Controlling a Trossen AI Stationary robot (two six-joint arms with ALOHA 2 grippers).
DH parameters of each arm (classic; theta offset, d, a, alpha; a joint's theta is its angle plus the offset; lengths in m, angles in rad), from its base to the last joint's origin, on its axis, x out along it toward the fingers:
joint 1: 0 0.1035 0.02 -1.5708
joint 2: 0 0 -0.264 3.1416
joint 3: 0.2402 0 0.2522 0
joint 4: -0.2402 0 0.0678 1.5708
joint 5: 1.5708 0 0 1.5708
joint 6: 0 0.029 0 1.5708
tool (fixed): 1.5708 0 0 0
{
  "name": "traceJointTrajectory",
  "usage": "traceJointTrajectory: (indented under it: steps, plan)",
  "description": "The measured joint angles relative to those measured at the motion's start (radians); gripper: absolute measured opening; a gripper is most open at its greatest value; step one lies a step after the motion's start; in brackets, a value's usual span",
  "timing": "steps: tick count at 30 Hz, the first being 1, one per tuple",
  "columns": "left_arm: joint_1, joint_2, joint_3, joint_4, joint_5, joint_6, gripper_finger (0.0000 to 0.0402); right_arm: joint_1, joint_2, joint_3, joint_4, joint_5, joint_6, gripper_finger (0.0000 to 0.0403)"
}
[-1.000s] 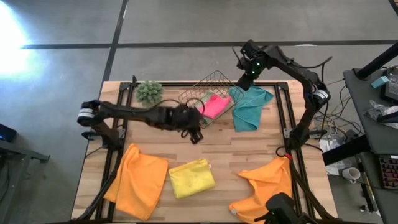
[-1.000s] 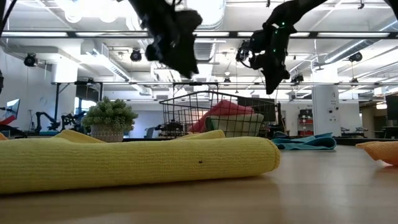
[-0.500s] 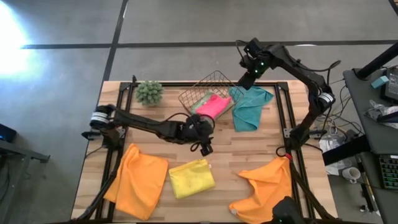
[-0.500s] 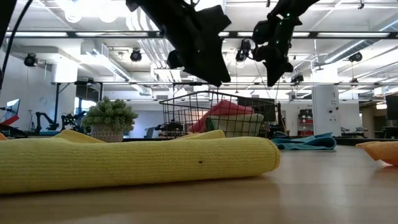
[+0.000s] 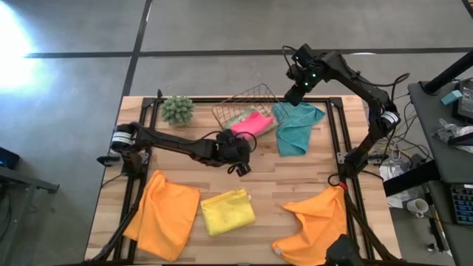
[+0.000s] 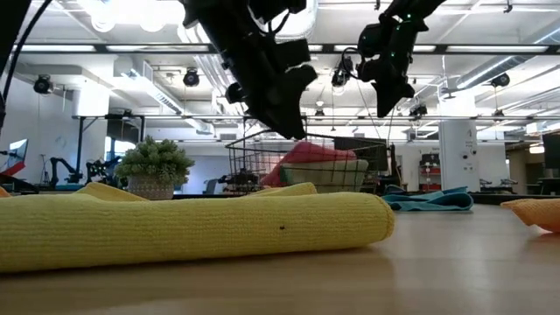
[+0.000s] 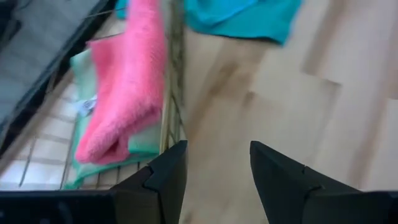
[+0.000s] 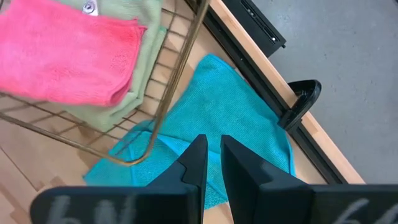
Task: Fold microfiber towels
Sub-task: Adjust the wire basket, then put the yellow folded towel into the wire basket
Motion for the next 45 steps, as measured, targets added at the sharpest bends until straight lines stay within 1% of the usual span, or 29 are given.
traceJointTrajectory:
  steps: [3, 8, 12, 17, 22, 24, 28, 34, 38, 41, 45]
  plan:
    - [0.026, -0.002, 0.000, -0.037, -0.019, -0.001, 0.0160, 0.000, 0.000, 0.000, 0.000, 0.000, -0.003, 0.0038]
    - [0.075, -0.010, -0.001, -0.099, -0.021, -0.002, 0.0160, 0.000, 0.001, 0.000, 0.000, 0.000, -0.005, 0.0038]
    - [0.114, -0.015, -0.001, -0.098, -0.041, 0.004, 0.0160, 0.000, 0.001, 0.000, 0.000, 0.000, -0.006, 0.0038]
    - [0.165, -0.015, -0.001, -0.097, -0.041, 0.007, 0.0160, 0.002, 0.002, 0.000, 0.000, 0.000, -0.012, 0.0038]
    - [0.183, -0.016, -0.002, -0.085, -0.031, 0.034, 0.0160, 0.002, 0.002, 0.000, 0.000, -0.008, -0.026, 0.0038]
    - [0.183, -0.016, -0.002, -0.067, -0.011, 0.034, 0.0160, 0.002, 0.002, 0.000, 0.000, -0.008, -0.026, 0.0038]
    - [0.172, -0.016, 0.001, -0.055, 0.036, 0.027, 0.0160, 0.002, 0.002, 0.000, -0.001, -0.008, -0.034, 0.0038]
    - [0.150, -0.039, 0.006, -0.077, 0.041, 0.026, 0.0160, 0.002, -0.013, 0.000, -0.001, -0.008, -0.054, 0.0038]
    - [0.127, -0.114, 0.007, -0.166, 0.041, 0.025, 0.0160, 0.024, -0.077, 0.000, -0.015, -0.008, -0.094, 0.0038]
    - [0.089, -0.181, 0.006, -0.251, 0.041, 0.025, 0.0160, 0.065, -0.134, -0.002, -0.048, -0.019, -0.117, 0.0038]
    - [0.011, -0.255, 0.007, -0.305, 0.039, 0.028, 0.0160, 0.146, -0.213, -0.035, -0.052, -0.082, -0.119, 0.0038]
